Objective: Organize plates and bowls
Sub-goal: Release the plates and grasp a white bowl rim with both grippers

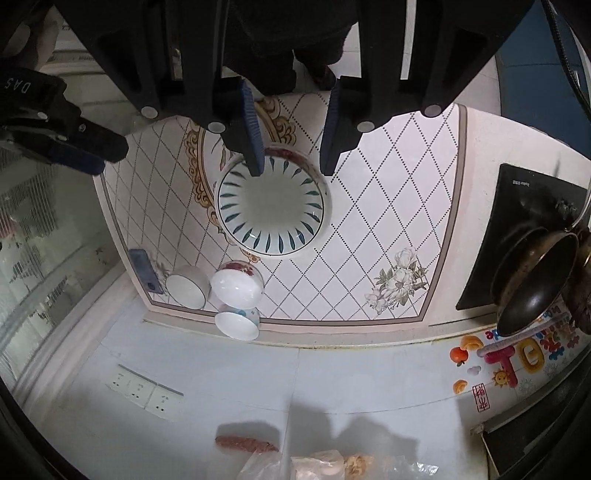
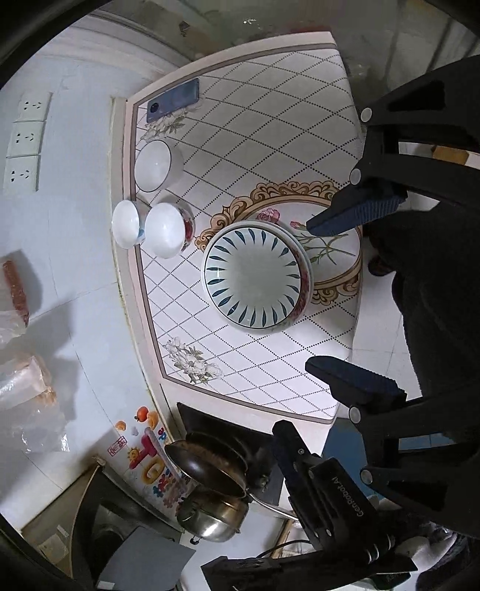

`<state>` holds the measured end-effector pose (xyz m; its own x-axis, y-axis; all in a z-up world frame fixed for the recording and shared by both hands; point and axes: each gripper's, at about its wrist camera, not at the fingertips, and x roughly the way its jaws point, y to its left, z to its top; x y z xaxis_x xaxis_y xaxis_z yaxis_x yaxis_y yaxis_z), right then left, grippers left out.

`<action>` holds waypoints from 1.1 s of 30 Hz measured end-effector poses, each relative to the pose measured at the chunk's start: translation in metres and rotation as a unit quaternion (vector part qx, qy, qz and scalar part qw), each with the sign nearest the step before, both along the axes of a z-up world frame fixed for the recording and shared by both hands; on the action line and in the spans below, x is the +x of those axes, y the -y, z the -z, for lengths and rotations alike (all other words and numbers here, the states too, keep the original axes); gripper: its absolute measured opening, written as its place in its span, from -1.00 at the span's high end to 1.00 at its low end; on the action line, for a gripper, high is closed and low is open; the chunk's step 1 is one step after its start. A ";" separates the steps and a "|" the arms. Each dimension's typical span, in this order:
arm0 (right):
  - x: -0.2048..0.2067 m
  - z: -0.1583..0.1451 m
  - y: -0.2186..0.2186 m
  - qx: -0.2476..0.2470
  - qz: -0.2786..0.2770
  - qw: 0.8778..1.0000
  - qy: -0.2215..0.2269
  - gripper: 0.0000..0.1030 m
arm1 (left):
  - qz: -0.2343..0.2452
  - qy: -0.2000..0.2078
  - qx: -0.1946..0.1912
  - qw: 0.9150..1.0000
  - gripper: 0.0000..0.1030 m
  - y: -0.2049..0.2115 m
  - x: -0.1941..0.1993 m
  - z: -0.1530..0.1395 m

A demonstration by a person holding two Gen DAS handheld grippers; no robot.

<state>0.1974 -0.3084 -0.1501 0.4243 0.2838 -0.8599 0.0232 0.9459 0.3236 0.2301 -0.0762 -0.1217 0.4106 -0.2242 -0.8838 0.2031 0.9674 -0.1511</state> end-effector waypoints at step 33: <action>0.326 0.229 0.146 0.092 0.035 0.989 -0.114 0.11 | -0.025 -0.198 -0.009 0.980 0.46 0.143 0.305 0.214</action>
